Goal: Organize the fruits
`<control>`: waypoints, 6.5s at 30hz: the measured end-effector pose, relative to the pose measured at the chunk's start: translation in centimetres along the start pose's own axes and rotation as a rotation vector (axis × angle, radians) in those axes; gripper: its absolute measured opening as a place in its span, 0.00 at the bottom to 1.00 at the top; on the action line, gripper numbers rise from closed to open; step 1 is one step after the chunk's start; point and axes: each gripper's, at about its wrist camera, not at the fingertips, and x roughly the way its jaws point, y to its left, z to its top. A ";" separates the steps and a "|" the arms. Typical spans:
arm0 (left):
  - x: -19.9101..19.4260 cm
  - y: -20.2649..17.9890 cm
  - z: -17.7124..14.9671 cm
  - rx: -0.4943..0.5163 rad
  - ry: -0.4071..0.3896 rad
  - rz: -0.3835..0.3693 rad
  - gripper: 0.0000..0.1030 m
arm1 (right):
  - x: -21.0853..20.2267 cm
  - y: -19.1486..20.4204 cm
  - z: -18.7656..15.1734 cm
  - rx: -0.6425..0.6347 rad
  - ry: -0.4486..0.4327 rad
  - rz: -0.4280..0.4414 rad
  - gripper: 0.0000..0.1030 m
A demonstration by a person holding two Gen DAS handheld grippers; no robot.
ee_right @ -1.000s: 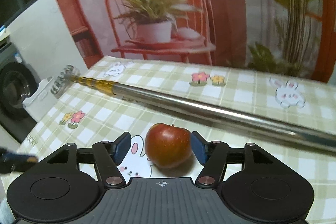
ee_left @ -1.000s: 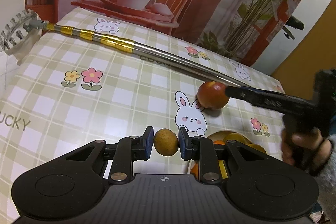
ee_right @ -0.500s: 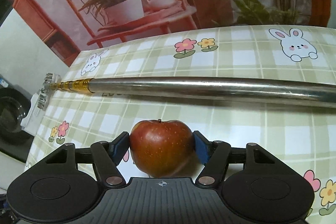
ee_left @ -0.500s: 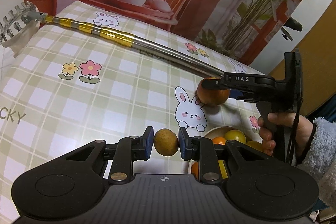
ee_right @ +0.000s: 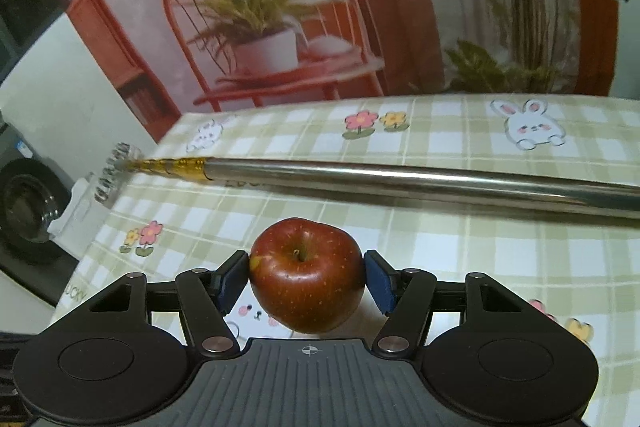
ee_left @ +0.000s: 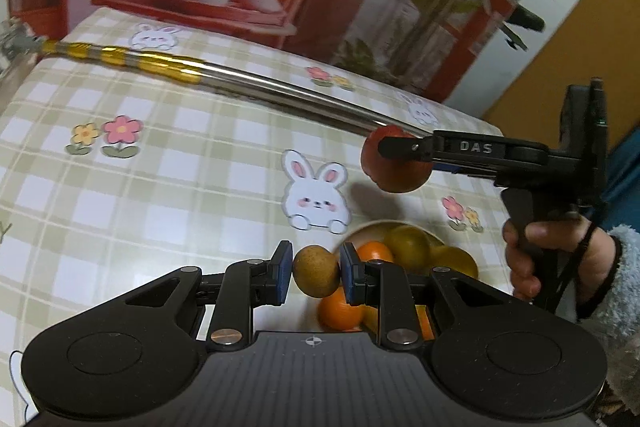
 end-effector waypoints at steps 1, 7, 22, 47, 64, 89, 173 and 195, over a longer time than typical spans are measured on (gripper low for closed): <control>0.2 -0.5 0.0 0.014 0.003 -0.005 0.26 | -0.8 -0.1 -0.2 -0.003 -0.015 -0.001 0.57; 1.4 -2.7 0.0 0.080 0.027 -0.036 0.26 | -5.3 -1.3 -2.6 0.026 -0.098 -0.006 0.57; 7.5 -8.0 0.0 0.281 0.163 -0.072 0.26 | -11.4 -3.8 -7.3 0.074 -0.184 -0.044 0.57; 7.9 -8.3 0.2 0.269 0.184 -0.066 0.27 | -12.2 -3.7 -8.0 0.068 -0.170 -0.041 0.57; -1.2 -2.5 0.1 0.102 -0.054 0.108 0.40 | -9.8 1.8 -8.1 -0.116 -0.097 0.025 0.57; -1.8 -1.1 -1.4 0.068 -0.052 0.093 0.41 | -8.1 4.5 -9.8 -0.233 -0.030 0.009 0.57; -14.6 -11.5 5.1 0.257 -0.505 0.098 0.98 | -26.3 4.6 0.8 -0.147 -0.423 -0.166 1.00; -15.8 -12.4 4.8 0.280 -0.530 0.148 1.00 | -27.6 5.1 0.5 -0.138 -0.456 -0.184 1.00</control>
